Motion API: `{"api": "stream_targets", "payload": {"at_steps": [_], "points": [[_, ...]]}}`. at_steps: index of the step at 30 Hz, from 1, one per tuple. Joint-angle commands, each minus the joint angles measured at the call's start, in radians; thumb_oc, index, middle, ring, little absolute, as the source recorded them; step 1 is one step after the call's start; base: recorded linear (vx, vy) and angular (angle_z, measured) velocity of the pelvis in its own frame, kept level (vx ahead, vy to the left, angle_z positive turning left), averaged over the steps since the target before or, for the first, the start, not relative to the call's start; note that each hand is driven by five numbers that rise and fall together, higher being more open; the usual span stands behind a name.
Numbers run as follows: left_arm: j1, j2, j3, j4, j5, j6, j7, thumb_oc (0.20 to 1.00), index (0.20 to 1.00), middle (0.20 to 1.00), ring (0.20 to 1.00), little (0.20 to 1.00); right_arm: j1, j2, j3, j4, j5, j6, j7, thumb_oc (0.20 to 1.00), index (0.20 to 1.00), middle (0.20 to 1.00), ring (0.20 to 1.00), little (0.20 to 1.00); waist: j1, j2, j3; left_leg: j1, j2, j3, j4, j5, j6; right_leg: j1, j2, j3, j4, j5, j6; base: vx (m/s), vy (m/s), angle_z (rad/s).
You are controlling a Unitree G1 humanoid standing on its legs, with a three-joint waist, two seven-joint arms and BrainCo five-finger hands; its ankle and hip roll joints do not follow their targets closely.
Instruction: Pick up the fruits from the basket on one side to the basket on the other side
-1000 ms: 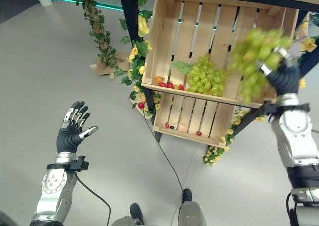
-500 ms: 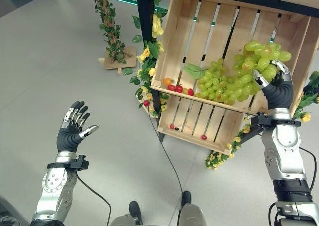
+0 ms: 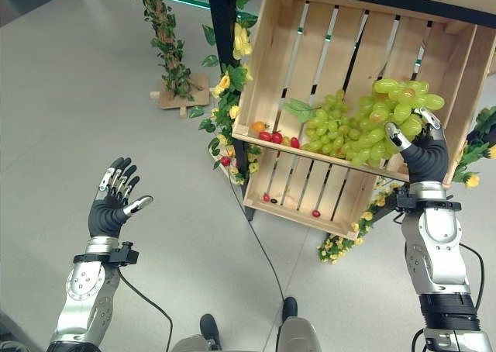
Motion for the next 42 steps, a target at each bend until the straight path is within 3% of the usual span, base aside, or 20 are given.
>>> {"api": "stream_targets", "payload": {"at_steps": [1,8,12,22,23,24,42], "points": [[-0.014,0.031,0.041,-0.057,-0.002,-0.042,-0.003,1.0,1.0,1.0,1.0,1.0,-0.109,-0.023,-0.061,-0.063,-0.02,-0.069,-0.028,0.2,0.2,0.2,0.2,0.2,-0.002,-0.058,-0.015,0.017,-0.032,0.002,0.099,-0.098,0.01,0.067,0.036,-0.008,-0.013,-0.029,-0.05,0.0,0.0,0.0],[-0.011,0.043,0.028,-0.062,-0.013,-0.041,-0.008,1.0,1.0,1.0,1.0,1.0,-0.179,-0.071,-0.032,0.011,-0.023,-0.063,-0.063,0.2,0.2,0.2,0.2,0.2,0.006,-0.054,-0.009,0.012,-0.033,-0.002,0.097,-0.093,0.009,0.063,0.033,-0.012,-0.016,-0.026,-0.049,0.0,0.0,0.0],[-0.011,0.061,0.013,-0.063,-0.026,-0.042,-0.008,1.0,1.0,1.0,1.0,1.0,-0.274,-0.146,0.005,0.089,-0.027,-0.059,-0.095,0.2,0.2,0.2,0.2,0.2,0.016,-0.052,-0.005,0.006,-0.036,-0.009,0.093,-0.086,0.006,0.057,0.032,-0.018,-0.015,-0.024,-0.049,0.0,0.0,0.0],[-0.014,0.07,0.0,-0.064,-0.035,-0.04,-0.002,1.0,1.0,1.0,1.0,1.0,-0.362,-0.177,0.056,0.166,-0.037,-0.053,-0.125,0.206,0.206,0.206,0.206,0.206,0.023,-0.048,-0.001,0.002,-0.038,-0.018,0.09,-0.083,0.007,0.055,0.03,-0.026,-0.01,-0.025,-0.05,0.0,-0.003,0.03],[-0.016,0.069,0.001,-0.064,-0.034,-0.04,-0.001,1.0,1.0,1.0,1.0,1.0,-0.358,-0.173,0.055,0.162,-0.035,-0.052,-0.121,0.912,0.912,0.912,0.912,0.912,0.023,-0.047,-0.002,0.003,-0.038,-0.019,0.088,-0.083,0.006,0.056,0.03,-0.028,-0.011,-0.025,-0.05,0.0,0.0,0.0],[-0.016,0.068,0.001,-0.063,-0.034,-0.04,0.0,1.0,1.0,1.0,1.0,1.0,-0.358,-0.172,0.055,0.163,-0.035,-0.051,-0.121,1.0,1.0,1.0,1.0,1.0,0.023,-0.047,-0.002,0.003,-0.038,-0.019,0.088,-0.083,0.007,0.056,0.03,-0.029,-0.011,-0.025,-0.05,0.01,0.001,0.04],[-0.02,0.064,0.004,-0.064,-0.032,-0.042,0.006,1.0,1.0,1.0,1.0,1.0,-0.339,-0.15,0.045,0.16,-0.041,-0.051,-0.117,1.0,1.0,1.0,1.0,1.0,0.024,-0.052,-0.005,0.008,-0.041,-0.022,0.084,-0.086,0.009,0.061,0.031,-0.027,-0.017,-0.024,-0.05,0.0,0.0,0.01]]}}
